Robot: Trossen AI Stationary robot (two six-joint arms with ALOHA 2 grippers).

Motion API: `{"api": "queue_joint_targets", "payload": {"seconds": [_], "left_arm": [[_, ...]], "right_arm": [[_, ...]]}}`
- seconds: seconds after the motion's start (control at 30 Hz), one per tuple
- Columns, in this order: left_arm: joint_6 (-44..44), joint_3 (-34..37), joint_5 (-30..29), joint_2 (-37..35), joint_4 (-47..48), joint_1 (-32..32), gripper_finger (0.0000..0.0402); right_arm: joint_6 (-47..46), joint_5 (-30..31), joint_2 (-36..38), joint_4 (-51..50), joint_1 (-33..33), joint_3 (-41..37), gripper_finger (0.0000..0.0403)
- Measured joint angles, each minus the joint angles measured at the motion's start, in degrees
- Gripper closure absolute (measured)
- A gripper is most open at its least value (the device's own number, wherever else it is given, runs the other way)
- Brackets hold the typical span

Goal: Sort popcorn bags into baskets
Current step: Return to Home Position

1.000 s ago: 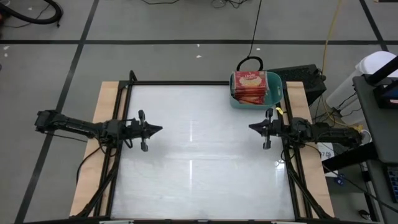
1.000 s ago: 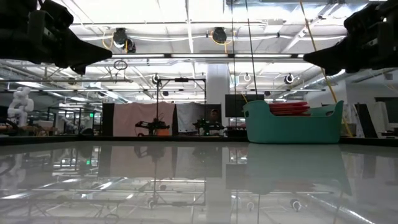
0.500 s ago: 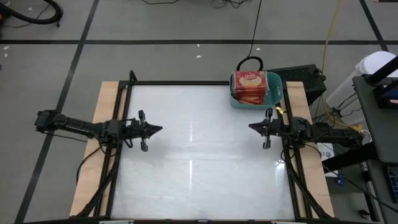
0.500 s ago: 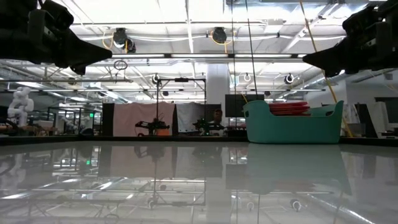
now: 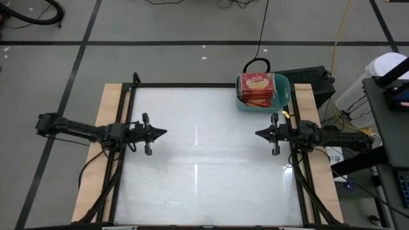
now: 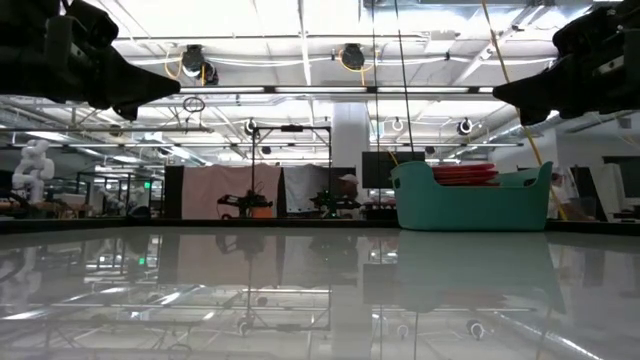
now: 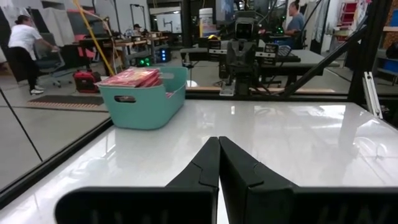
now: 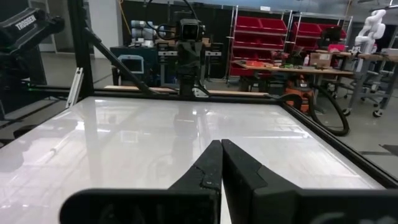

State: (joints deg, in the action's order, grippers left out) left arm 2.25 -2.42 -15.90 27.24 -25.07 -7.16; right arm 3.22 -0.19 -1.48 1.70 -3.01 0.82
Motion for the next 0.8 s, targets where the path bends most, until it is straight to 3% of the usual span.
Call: {"api": "queue_joint_targets", "payload": {"seconds": [0.4, 0.57, 0.8], "left_arm": [[2.7, 0.0, 0.6, -1.4, -0.2, 2.7, 0.0398], [2.7, 0.0, 5.3, -5.9, 1.2, 3.8, 0.0399], [3.3, 0.0, 7.3, -14.3, 9.7, 4.0, 0.0400]], "right_arm": [[0.0, 0.1, 0.0, 0.1, 0.0, 0.0, 0.0403], [0.0, 0.1, 0.0, 0.2, 0.0, 0.0, 0.0403], [0.0, 0.1, 0.0, 0.2, 0.0, 0.0, 0.0403]]}}
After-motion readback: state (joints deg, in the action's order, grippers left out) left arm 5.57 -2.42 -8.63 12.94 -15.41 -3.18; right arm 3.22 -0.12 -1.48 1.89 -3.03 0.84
